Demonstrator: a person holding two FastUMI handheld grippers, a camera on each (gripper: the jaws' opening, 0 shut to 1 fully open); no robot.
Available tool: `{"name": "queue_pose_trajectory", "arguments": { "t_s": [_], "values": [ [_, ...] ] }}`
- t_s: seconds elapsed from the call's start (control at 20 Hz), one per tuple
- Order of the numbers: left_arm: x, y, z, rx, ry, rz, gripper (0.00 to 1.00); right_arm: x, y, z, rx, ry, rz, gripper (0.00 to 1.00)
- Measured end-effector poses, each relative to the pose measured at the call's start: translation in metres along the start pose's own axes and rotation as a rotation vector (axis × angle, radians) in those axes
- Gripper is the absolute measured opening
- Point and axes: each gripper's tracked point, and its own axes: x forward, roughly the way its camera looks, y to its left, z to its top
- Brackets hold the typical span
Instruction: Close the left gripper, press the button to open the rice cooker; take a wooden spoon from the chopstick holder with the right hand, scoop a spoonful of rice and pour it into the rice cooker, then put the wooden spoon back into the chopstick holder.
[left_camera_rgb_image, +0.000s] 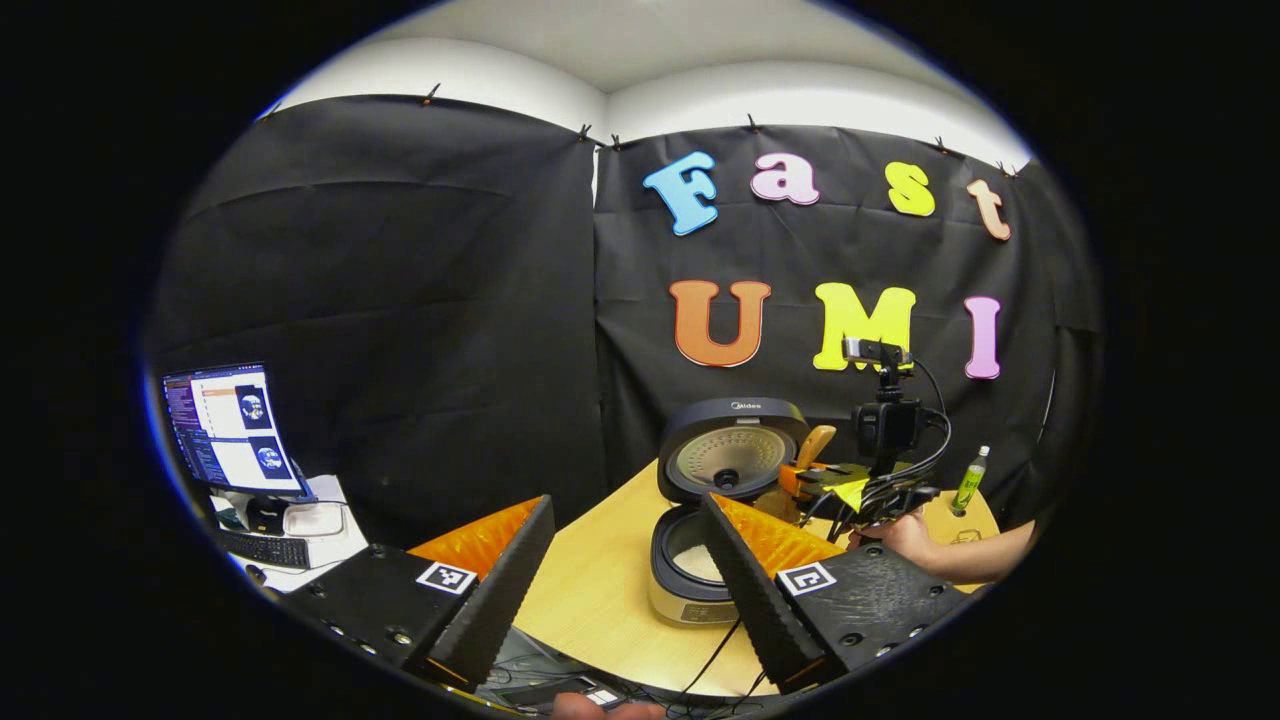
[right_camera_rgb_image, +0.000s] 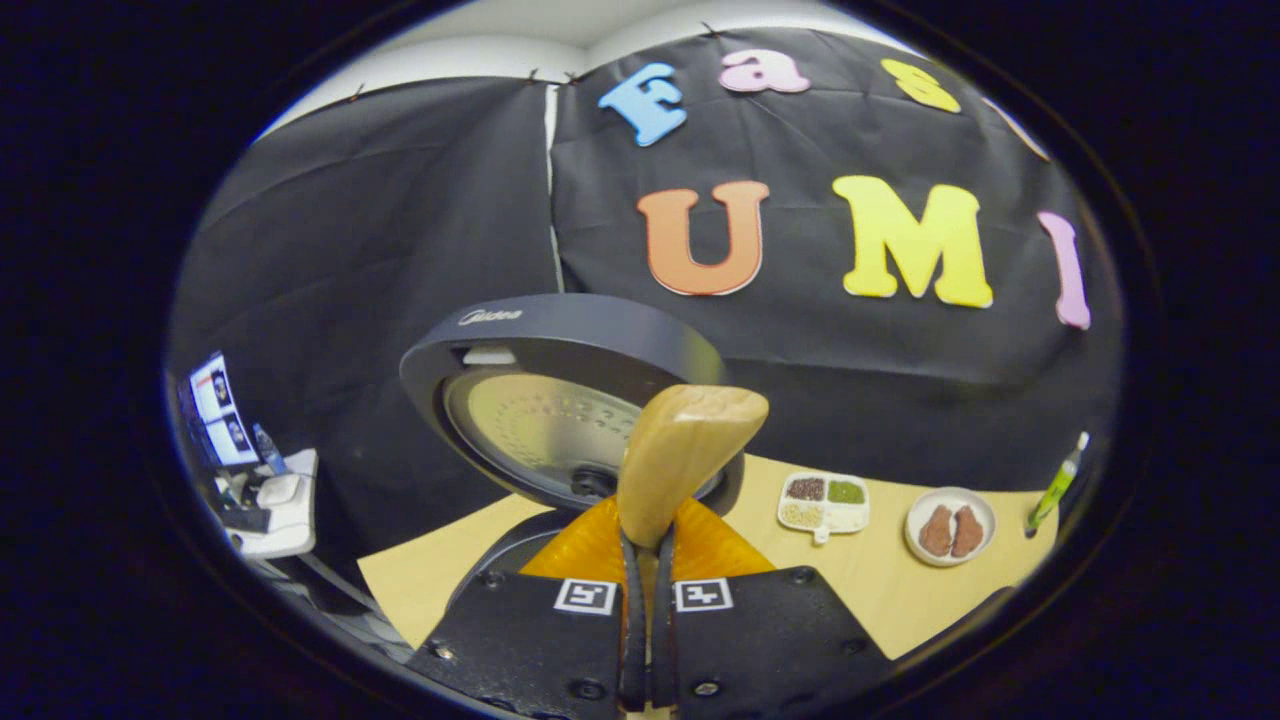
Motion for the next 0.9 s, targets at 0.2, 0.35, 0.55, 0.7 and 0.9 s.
{"name": "queue_pose_trajectory", "arguments": {
  "t_s": [0.2, 0.35, 0.55, 0.7, 0.9],
  "values": [
    [0.003, -0.003, -0.003, -0.022, 0.01, -0.014, 0.94, -0.007, 0.023, 0.012, -0.182, -0.062, 0.022, 0.08],
    [0.004, -0.002, -0.003, -0.031, 0.009, -0.027, 0.94, -0.01, 0.037, 0.022, -0.31, -0.1, 0.029, 0.08],
    [0.002, -0.002, 0.0, -0.028, -0.006, -0.045, 0.94, -0.019, 0.049, 0.035, -0.457, -0.161, 0.018, 0.08],
    [0.002, 0.002, 0.004, -0.038, -0.016, -0.051, 0.94, -0.025, 0.055, 0.033, -0.46, -0.162, 0.035, 0.08],
    [0.0, 0.002, 0.007, -0.051, -0.027, -0.063, 0.95, -0.033, 0.049, 0.034, -0.379, -0.143, 0.022, 0.08]
  ]
}}
